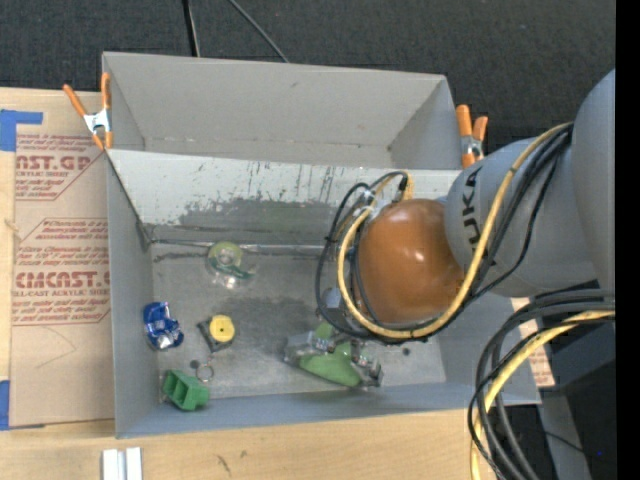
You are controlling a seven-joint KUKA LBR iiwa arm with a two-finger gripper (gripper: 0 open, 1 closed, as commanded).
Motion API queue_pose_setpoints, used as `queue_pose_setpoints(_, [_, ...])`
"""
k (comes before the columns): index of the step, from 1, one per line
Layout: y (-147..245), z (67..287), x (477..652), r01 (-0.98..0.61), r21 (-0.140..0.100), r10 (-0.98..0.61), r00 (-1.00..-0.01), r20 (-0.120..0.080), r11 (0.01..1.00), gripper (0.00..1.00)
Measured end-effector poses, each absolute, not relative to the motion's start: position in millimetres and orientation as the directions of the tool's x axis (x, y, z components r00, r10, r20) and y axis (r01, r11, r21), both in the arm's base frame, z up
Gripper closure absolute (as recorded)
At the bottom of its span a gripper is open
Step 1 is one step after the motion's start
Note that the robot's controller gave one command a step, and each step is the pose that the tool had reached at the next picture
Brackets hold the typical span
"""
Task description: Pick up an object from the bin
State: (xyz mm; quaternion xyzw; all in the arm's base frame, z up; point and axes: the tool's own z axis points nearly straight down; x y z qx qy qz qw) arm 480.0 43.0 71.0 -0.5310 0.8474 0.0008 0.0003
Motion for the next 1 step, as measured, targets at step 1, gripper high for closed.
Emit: queue_pose_setpoints(1, [31.4, 270.4, 515.5, -0.879, -0.009, -0.879, -0.476, -0.007, 0.476, 1.00])
